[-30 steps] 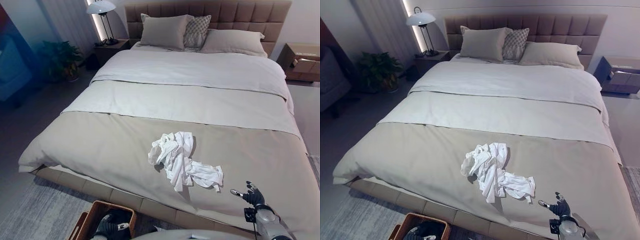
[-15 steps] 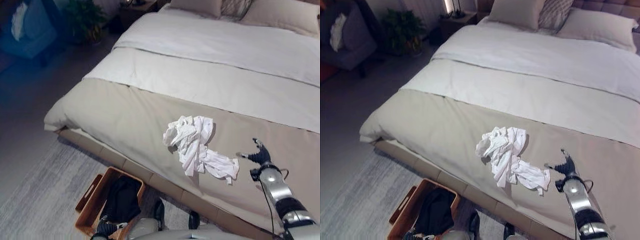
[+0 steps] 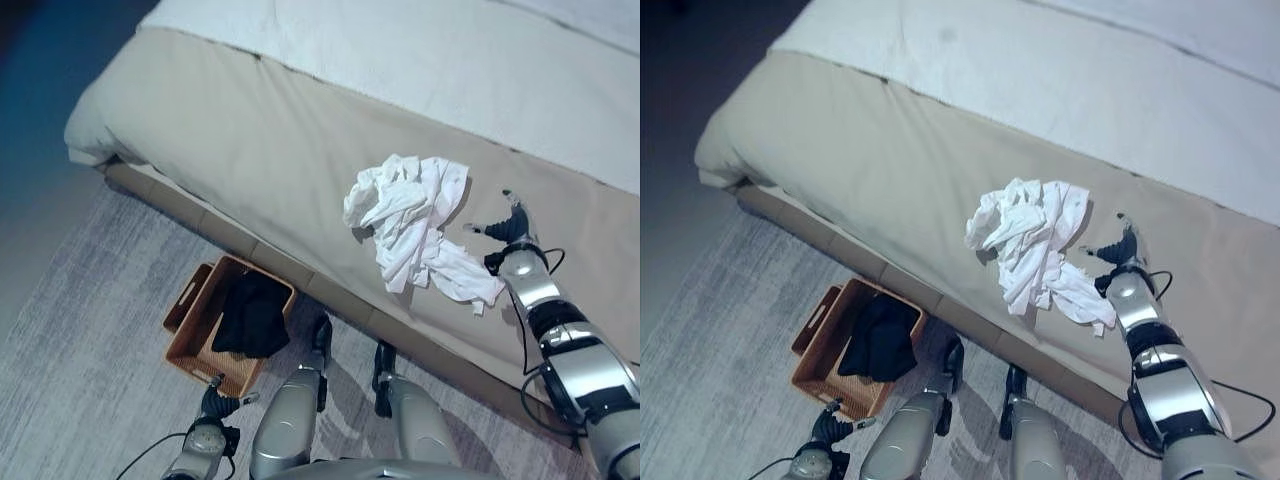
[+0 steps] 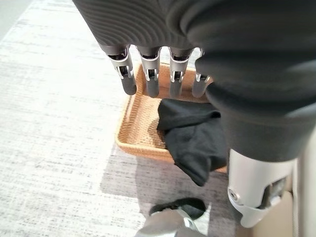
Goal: Pick up clothes into the bucket
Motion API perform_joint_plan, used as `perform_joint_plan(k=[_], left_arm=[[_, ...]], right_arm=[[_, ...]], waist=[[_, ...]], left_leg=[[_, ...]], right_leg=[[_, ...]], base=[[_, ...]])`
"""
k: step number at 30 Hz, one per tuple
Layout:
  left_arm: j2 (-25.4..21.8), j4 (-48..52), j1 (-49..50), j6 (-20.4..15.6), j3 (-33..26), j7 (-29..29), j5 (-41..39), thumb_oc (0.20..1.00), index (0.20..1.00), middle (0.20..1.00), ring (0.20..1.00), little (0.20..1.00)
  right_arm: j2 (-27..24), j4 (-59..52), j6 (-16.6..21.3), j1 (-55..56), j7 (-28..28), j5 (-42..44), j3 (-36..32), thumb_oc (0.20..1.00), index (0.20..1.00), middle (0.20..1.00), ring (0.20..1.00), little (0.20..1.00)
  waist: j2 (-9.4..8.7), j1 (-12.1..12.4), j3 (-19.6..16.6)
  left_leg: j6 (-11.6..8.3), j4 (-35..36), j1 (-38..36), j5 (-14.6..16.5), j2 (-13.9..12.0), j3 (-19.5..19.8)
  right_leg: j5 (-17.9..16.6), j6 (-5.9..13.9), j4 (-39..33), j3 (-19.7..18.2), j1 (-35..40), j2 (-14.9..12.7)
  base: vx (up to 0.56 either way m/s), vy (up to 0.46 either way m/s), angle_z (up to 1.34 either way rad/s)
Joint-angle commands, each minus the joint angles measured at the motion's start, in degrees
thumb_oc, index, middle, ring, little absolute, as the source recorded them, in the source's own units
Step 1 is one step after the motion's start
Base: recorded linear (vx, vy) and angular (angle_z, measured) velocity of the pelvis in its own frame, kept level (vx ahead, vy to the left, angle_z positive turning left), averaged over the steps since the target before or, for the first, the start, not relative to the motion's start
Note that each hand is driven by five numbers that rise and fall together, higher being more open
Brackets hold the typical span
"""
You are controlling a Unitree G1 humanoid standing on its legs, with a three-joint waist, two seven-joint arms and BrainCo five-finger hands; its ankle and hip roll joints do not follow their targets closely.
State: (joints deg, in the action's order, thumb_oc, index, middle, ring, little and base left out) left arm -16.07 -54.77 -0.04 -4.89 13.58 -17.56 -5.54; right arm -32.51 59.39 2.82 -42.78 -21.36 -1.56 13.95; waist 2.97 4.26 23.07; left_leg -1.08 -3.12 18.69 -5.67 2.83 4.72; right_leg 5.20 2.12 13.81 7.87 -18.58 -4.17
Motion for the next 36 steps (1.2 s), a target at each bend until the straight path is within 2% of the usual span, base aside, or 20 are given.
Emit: perform_joint_plan(k=[1, 4, 9, 11, 13, 15, 18, 25, 33, 36], left_arm=[[-0.13, 1.36, 0.32, -1.09, 2.15, -2.24, -0.73, 1.000, 1.000, 1.000, 1.000, 1.000], [-0.17, 2.39, -0.95, -0.96, 3.50, -3.04, 0.11, 1.000, 1.000, 1.000, 1.000, 1.000], [0.57, 4.93, -3.52, -1.70, 5.92, -4.01, 0.35, 1.000, 1.000, 1.000, 1.000, 1.000], [0.95, 4.91, -4.96, -1.87, 6.95, -4.46, 0.86, 1.000, 1.000, 1.000, 1.000, 1.000], [0.96, 4.90, -4.97, -1.88, 6.95, -4.46, 0.86, 1.000, 1.000, 1.000, 1.000, 1.000], [0.79, 5.00, -5.89, -1.90, 7.16, -4.90, 1.38, 1.000, 1.000, 1.000, 1.000, 1.000], [0.40, 5.18, -6.38, -2.23, 7.10, -4.97, 2.14, 1.000, 1.000, 1.000, 1.000, 1.000], [-0.77, 4.93, -6.93, -2.26, 6.38, -5.22, 1.58, 1.000, 1.000, 1.000, 1.000, 1.000], [-1.74, 4.81, -7.34, -2.19, 6.72, -4.39, 0.27, 1.000, 1.000, 1.000, 1.000, 1.000], [-2.26, 4.64, -8.29, -2.00, 8.03, -3.66, -0.41, 1.000, 1.000, 1.000, 1.000, 1.000]], right_arm=[[-3.70, -2.39, 0.49, -2.18, -4.44, 0.63, 1.29, 1.000, 1.000, 1.000, 1.000, 1.000], [-3.89, -4.54, 0.87, -3.82, -5.81, 1.69, 0.86, 1.000, 1.000, 1.000, 1.000, 1.000], [-6.20, -9.86, 0.77, -7.61, -9.39, -3.61, 3.59, 1.000, 1.000, 1.000, 1.000, 1.000], [-6.20, -12.14, 1.42, -9.43, -10.06, -2.81, 3.75, 1.000, 1.000, 1.000, 1.000, 1.000], [-6.20, -12.14, 1.41, -9.43, -10.06, -2.81, 3.75, 1.000, 1.000, 1.000, 1.000, 1.000], [-7.65, -15.45, 0.65, -10.56, -10.60, -7.62, 6.42, 1.000, 1.000, 1.000, 1.000, 1.000], [-10.23, -16.88, -0.23, -12.48, -10.02, -15.04, 10.92, 1.000, 1.000, 1.000, 1.000, 1.000], [-12.76, -17.13, -1.25, -18.40, -5.29, -20.50, 19.12, 1.000, 1.000, 1.000, 1.000, 1.000], [-11.65, -10.71, -1.52, -24.89, -0.64, -21.33, 27.33, 1.000, 1.000, 1.000, 1.000, 1.000], [-10.13, -2.64, -2.32, -27.92, 1.79, -19.81, 29.91, 1.000, 1.000, 1.000, 1.000, 1.000]], waist=[[-0.76, 0.07, -0.73], [-0.02, -0.31, 0.34], [2.05, -0.66, 2.38], [2.62, -0.73, 2.91], [2.62, -0.74, 2.90], [2.88, -1.01, 3.18], [2.67, -1.07, 3.38], [1.04, -0.48, 4.13], [-0.22, 0.91, 5.17], [0.02, 2.13, 5.58]], left_leg=[[2.53, -3.93, 0.22, 3.09, 2.53, 0.33], [2.62, -3.68, 0.87, 2.72, 3.26, 0.72], [3.01, -3.28, 2.27, 1.74, 4.79, 1.50], [2.96, -2.80, 2.90, 1.21, 5.24, 1.77], [2.96, -2.80, 2.92, 1.20, 5.25, 1.78], [2.70, -2.30, 3.62, 0.71, 5.46, 2.06], [2.49, -2.39, 4.40, 0.59, 5.40, 2.17], [1.96, -3.11, 5.52, 0.31, 4.91, 2.56], [1.47, -3.63, 6.82, -0.44, 4.42, 4.00], [0.76, -1.73, 7.55, -2.26, 4.14, 6.16]], right_leg=[[-4.65, 1.50, -1.57, -1.73, -0.66, -2.42], [-4.04, 1.39, -0.26, -1.50, -1.72, -3.05], [-3.00, 1.17, 3.34, -1.26, -4.74, -4.83], [-2.85, 1.10, 3.89, -1.09, -5.78, -5.57], [-2.84, 1.10, 3.91, -1.09, -5.81, -5.58], [-3.02, 1.08, 3.79, -0.57, -6.39, -5.99], [-3.36, 1.15, 3.55, -0.57, -6.87, -6.03], [-4.07, 1.13, 2.75, -0.15, -7.10, -5.44], [-4.23, 0.95, 2.60, 1.00, -7.22, -4.95], [-3.70, 0.80, 2.78, 2.97, -7.56, -5.18]], base=[[0.00, 0.000, 0.00], [-0.04, 0.042, 0.08], [-0.04, 0.055, 0.12], [-0.04, 0.024, 0.12], [-0.02, 0.001, 0.12], [-0.04, -0.002, 0.10], [-0.02, -0.006, 0.13], [-0.03, -0.044, 0.04], [-0.02, -0.067, 0.08], [-0.01, -0.114, 0.17]])
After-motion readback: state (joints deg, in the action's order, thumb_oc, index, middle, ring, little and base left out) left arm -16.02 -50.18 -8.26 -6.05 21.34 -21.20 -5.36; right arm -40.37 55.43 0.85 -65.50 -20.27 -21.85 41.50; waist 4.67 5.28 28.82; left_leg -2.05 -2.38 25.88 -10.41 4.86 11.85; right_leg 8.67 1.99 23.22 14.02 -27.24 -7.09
